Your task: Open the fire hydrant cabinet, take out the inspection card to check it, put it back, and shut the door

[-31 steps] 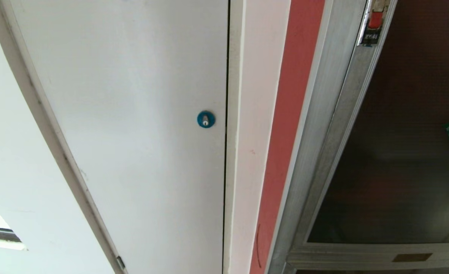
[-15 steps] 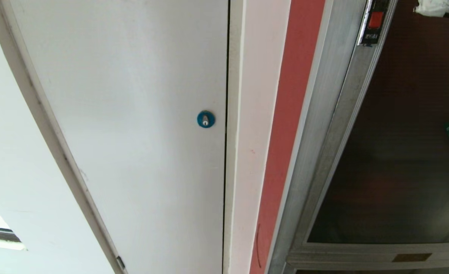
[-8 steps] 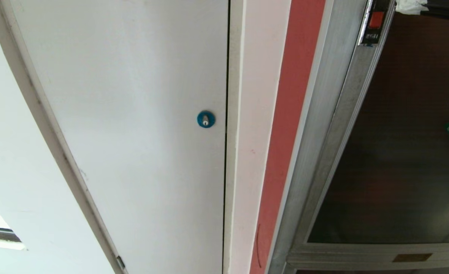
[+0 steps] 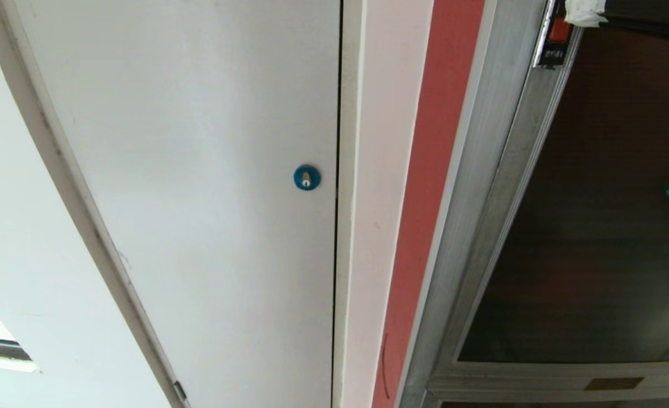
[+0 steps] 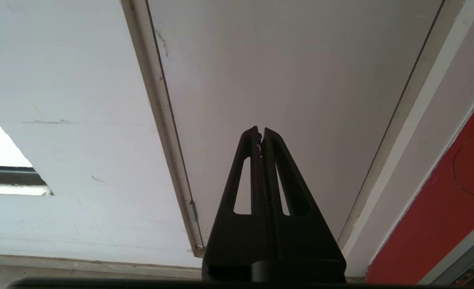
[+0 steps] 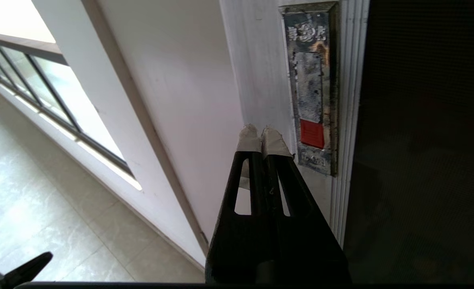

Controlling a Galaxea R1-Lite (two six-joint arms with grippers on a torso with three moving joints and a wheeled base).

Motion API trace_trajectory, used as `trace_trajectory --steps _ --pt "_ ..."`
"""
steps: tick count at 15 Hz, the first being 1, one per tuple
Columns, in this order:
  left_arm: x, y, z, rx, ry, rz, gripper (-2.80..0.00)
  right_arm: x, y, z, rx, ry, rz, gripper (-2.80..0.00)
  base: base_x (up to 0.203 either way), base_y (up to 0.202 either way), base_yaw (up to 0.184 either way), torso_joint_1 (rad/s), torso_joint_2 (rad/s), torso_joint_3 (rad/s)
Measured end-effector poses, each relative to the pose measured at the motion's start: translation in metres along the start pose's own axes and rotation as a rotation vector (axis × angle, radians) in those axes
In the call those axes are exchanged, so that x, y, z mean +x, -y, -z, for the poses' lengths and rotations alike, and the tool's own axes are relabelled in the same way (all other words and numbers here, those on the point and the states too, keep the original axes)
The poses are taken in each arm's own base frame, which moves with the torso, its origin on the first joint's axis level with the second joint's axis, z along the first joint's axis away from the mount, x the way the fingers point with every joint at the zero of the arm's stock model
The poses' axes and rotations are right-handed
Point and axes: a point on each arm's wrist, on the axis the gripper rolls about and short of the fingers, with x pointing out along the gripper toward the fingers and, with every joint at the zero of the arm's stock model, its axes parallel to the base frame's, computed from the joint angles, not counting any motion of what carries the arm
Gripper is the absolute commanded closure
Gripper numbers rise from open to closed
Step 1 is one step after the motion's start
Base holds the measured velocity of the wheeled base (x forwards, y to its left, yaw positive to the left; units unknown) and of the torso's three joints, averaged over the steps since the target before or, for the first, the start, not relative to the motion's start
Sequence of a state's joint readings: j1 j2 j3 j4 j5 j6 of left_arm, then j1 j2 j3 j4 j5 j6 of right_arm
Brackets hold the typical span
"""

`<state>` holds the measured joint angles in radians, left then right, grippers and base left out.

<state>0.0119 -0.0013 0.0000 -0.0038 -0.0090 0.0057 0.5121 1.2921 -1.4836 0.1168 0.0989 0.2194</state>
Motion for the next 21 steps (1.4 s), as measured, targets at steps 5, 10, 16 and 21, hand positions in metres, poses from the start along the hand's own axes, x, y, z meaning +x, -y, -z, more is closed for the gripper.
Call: trace_trajectory --steps 5,10,16,21 --pt "0.000 0.000 0.000 0.000 0.000 0.000 0.00 0.006 0.002 0.004 0.009 -0.010 0.036 0.00 0.000 0.000 0.000 0.000 0.00 0.000" --pt "0.000 0.000 0.000 0.000 0.000 0.000 0.00 0.008 0.007 0.006 0.007 0.018 0.062 0.00 0.000 0.000 0.000 0.000 0.00 0.000" --pt "0.000 0.000 0.000 0.000 0.000 0.000 0.00 0.013 0.011 0.012 0.021 0.003 0.081 0.00 0.000 0.000 0.000 0.000 0.00 0.000" --pt "0.000 0.000 0.000 0.000 0.000 0.000 0.00 0.012 0.017 0.010 0.021 0.019 0.108 0.00 0.000 0.000 0.000 0.000 0.00 0.000"
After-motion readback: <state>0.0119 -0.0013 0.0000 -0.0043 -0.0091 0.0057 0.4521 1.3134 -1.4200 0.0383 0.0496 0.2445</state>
